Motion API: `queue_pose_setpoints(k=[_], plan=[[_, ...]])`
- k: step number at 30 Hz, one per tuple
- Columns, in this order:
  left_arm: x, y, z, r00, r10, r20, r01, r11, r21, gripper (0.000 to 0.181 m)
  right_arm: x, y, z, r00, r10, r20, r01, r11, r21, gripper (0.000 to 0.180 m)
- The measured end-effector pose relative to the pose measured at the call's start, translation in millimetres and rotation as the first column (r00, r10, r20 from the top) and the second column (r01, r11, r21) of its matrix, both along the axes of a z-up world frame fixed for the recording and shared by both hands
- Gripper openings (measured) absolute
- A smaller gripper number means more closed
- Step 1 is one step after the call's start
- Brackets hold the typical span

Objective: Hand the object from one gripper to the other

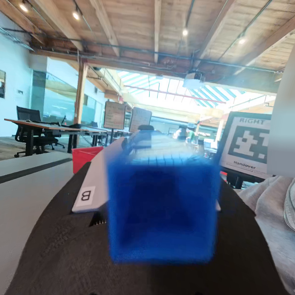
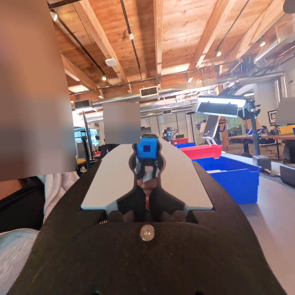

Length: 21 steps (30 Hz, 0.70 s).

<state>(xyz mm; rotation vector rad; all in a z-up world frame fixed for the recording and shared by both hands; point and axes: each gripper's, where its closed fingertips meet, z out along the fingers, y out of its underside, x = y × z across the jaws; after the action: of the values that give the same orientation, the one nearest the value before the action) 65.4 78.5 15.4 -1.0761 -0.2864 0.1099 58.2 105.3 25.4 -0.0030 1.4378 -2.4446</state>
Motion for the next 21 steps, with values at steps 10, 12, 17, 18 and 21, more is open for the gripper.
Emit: queue_pose_setpoints(k=[10, 12, 17, 18, 21], plan=[[8.8, 0.5, -37.5, 0.992, -0.115, 0.055, 0.127, 0.930, -0.344, 0.044, -11.0, 43.9, 19.6, 0.996, -0.062, -0.062, 0.062, 0.998, 0.006, 0.022], [8.3, 3.4, -42.4, 0.992, -0.112, 0.066, 0.128, 0.921, -0.369, 0.039, -11.7, 45.0, 20.4, 0.996, -0.064, -0.057, 0.064, 0.998, 0.004, 0.022], [5.7, 4.5, -33.5, 0.992, -0.109, 0.062, 0.122, 0.953, -0.278, 0.036, -11.9, 46.4, 26.4, 0.995, -0.084, -0.048, 0.082, 0.995, -0.049, 0.043], [4.5, 4.4, -29.9, 0.991, -0.112, 0.073, 0.126, 0.963, -0.237, 0.036, -11.9, 45.0, 28.2, 0.994, -0.096, -0.043, 0.093, 0.993, -0.070, 0.053], [0.5, 0.7, -17.9, 0.989, -0.114, 0.098, 0.125, 0.986, -0.108, 0.035, -11.5, 29.8, 24.0, 0.995, -0.100, -0.015, 0.099, 0.994, -0.052, 0.079]])
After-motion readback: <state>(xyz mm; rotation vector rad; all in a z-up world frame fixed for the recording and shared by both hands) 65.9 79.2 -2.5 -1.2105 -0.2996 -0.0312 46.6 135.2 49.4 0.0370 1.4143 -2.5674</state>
